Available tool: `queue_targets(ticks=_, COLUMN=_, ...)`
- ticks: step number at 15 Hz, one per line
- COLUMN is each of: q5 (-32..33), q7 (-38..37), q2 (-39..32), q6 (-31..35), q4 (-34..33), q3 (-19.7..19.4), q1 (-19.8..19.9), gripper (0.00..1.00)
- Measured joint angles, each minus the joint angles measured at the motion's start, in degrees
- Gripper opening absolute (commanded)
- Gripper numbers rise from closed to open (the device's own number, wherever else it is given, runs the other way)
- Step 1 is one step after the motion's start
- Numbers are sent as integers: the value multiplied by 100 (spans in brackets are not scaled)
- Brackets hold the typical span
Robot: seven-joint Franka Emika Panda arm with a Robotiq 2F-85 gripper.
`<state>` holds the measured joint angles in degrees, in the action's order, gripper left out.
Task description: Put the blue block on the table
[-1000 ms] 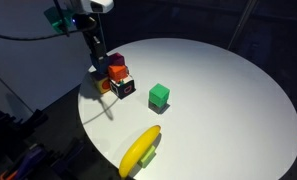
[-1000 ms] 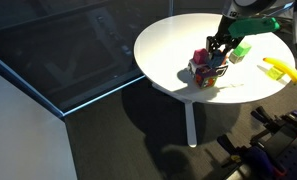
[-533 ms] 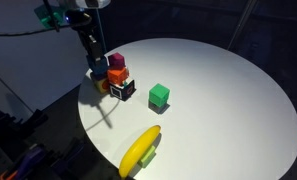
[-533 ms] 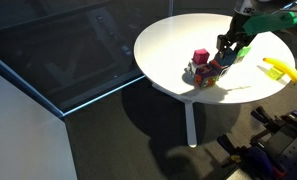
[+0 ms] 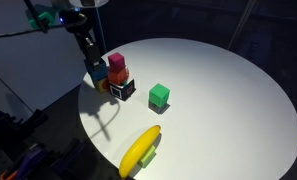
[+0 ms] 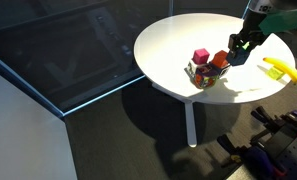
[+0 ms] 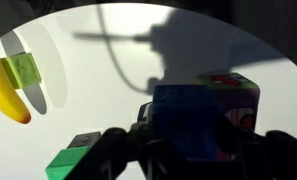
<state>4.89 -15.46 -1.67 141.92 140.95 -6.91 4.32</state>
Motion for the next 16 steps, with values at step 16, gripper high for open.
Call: queue_targets(ticks=16, q5=145, q7=9, q2=-433, q6=417, q4=152, q3=-387, q1=343, gripper=30)
